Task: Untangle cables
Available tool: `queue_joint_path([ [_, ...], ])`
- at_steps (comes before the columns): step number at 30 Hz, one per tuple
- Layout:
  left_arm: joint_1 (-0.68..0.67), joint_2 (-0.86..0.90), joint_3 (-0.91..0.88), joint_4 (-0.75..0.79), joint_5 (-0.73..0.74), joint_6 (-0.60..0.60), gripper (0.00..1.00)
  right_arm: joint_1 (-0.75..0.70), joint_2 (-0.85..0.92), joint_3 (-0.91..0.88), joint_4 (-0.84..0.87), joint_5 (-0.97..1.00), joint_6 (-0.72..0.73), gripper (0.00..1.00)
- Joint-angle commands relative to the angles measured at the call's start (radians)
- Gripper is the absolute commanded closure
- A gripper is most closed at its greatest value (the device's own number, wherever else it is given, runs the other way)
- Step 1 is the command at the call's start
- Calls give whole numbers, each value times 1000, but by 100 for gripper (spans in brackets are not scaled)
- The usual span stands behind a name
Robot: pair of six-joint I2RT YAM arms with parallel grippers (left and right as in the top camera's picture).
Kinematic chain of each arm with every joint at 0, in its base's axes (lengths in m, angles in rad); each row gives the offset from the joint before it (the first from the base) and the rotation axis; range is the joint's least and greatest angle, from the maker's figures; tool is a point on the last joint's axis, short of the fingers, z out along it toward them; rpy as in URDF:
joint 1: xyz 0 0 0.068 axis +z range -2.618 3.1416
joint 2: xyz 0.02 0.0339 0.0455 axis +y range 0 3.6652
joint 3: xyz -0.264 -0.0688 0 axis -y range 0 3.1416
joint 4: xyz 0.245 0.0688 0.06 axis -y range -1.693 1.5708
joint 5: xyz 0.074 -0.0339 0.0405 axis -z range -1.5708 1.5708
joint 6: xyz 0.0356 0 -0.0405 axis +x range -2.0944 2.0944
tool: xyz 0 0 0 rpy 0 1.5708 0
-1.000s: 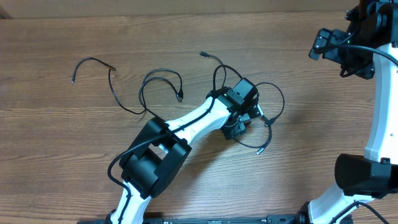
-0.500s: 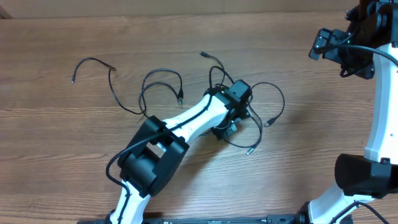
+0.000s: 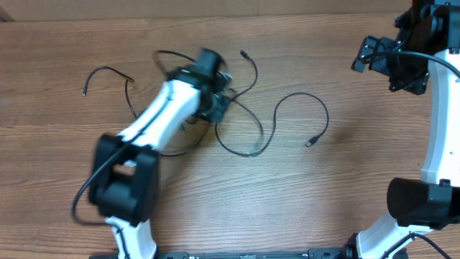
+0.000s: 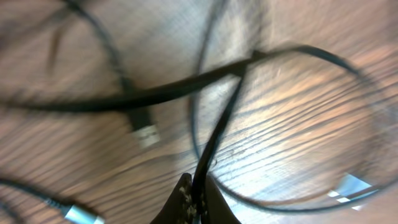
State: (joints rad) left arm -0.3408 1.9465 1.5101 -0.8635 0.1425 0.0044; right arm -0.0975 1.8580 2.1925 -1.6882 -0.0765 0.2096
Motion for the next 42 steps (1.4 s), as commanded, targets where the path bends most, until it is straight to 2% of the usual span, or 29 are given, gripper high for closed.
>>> queue_joint_path([
  [1,56,-90,8,2,198,-38,96,2,0,-60,15,-69,2,0],
  [10,92,-103,5,-52,201,-39,96,95,0,-297,135,-113,3,0],
  [12,86,-103,5,-74,193,-38,91,130,0,-360,184,-112,27,0],
  [15,83,-103,5,-106,189,-38,88,179,0,-448,258,-113,80,0],
  [25,83,-103,3,-146,135,-38,91,355,0,-726,497,-99,134,1],
  [34,82,-103,4,-146,135,-39,91,478,0,-927,768,-97,161,9],
  [42,82,-103,4,-154,136,-39,90,524,1,-994,850,7,237,23],
])
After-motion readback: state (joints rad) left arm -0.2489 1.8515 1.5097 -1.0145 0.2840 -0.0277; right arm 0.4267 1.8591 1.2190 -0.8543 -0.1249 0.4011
